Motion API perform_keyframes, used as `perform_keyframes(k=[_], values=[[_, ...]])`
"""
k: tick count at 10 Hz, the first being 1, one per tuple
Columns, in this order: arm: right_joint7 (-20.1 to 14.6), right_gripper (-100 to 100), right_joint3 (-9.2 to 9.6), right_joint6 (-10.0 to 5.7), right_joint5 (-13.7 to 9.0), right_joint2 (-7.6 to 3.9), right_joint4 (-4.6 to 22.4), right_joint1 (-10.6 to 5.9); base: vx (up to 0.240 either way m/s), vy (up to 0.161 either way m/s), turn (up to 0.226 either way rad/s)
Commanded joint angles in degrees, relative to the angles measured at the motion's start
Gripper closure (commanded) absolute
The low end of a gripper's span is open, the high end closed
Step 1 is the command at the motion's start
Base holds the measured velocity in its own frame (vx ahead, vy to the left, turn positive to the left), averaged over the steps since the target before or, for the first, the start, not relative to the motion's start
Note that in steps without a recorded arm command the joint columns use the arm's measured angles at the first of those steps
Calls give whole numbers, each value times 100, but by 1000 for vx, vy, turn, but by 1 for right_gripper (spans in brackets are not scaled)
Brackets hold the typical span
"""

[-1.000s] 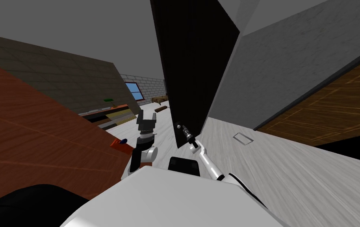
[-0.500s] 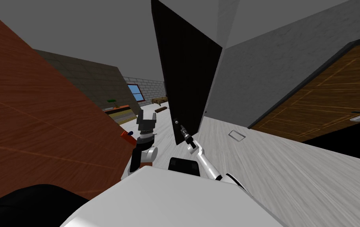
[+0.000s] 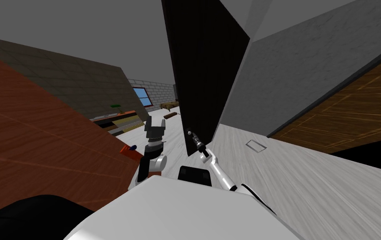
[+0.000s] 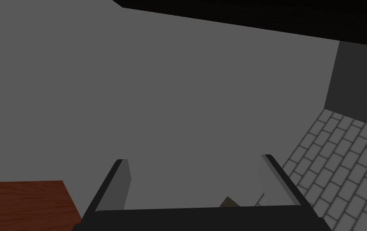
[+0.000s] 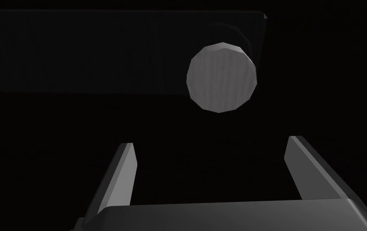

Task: Push the door open

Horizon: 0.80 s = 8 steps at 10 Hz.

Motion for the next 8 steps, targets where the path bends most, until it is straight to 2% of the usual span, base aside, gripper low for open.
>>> perform_keyframes(k=[1, 3, 4, 5, 8], values=[[53, -100, -20, -15, 8, 108, 13, 7, 200, 107, 5], [95, -100, -38, -30, 15, 319, 30, 10, 153, 99, 6], [87, -100, -28, -22, 17, 257, 4, 37, 62, 41, -2], [87, 100, -28, -22, 17, 257, 4, 37, -6, -4, -2], [87, 100, -28, -22, 17, 257, 4, 37, -17, -14, 1]])
